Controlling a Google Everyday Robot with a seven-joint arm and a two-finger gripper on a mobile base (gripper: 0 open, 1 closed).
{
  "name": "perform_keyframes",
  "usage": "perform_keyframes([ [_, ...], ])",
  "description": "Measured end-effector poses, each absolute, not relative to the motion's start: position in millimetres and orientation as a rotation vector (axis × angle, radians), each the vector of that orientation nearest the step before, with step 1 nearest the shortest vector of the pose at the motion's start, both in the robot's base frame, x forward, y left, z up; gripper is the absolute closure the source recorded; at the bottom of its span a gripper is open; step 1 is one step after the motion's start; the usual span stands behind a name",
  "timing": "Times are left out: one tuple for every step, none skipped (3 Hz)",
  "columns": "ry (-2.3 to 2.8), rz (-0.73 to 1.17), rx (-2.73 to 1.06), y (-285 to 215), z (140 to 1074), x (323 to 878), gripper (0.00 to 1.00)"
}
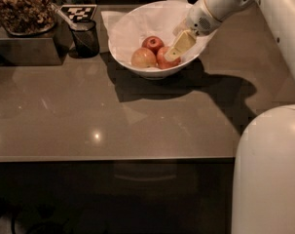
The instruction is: Pick apple from white bowl
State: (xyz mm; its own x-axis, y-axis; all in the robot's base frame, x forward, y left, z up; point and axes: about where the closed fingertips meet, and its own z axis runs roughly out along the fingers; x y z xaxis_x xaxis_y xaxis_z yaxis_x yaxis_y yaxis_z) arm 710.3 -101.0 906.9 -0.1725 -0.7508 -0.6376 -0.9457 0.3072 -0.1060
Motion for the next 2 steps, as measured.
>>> perform_keyframes([
  [1.985,0.433,-1.502,-98.6,904.2,710.5,0.28],
  [1.994,0.477,-1.497,-93.6,893.7,708.1,0.28],
])
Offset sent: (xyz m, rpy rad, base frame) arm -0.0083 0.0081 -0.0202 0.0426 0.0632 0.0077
